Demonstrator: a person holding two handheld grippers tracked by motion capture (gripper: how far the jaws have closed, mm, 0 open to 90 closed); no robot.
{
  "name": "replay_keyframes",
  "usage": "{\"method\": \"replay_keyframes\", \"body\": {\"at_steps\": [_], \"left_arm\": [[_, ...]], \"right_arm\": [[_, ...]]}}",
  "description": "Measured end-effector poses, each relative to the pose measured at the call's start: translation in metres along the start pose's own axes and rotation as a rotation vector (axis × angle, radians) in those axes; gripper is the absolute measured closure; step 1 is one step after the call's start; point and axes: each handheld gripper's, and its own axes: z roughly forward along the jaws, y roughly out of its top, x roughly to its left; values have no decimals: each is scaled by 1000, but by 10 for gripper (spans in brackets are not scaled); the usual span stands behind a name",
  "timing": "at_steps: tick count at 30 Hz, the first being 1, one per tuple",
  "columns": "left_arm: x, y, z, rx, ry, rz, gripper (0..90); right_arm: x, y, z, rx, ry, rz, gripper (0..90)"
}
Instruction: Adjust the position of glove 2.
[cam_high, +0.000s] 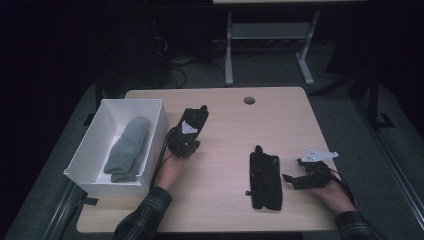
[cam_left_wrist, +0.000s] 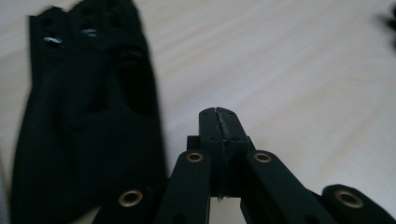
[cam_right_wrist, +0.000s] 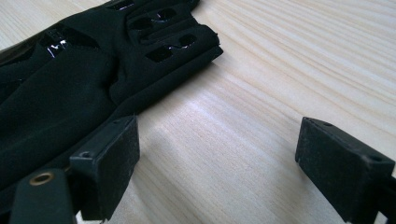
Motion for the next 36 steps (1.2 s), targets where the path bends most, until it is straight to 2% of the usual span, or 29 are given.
{"method": "replay_keyframes", "body": {"at_steps": [8, 10, 12, 17, 20, 23, 25, 36], "left_arm": [[25, 12, 21, -21, 51, -55, 897], [28, 14, 27, -28, 50, -65, 896], [30, 16, 31, -25, 66, -57, 896], [35, 17, 43, 26, 80, -50, 897], [34, 15, 46, 34, 75, -49, 897], [32, 13, 44, 37, 45, -66, 897], [29, 12, 42, 46, 40, -55, 897], [9, 1, 28, 60, -53, -31, 897]], "right_arm": [[0, 0, 0, -1, -3, 2, 136], [0, 0, 0, -1, -3, 2, 136], [0, 0, 0, -1, -3, 2, 136], [0, 0, 0, -1, -3, 1, 136], [0, 0, 0, -1, -3, 2, 136], [0, 0, 0, -1, -3, 1, 136], [0, 0, 0, -1, -3, 1, 137], [0, 0, 0, -1, -3, 2, 137]]}}
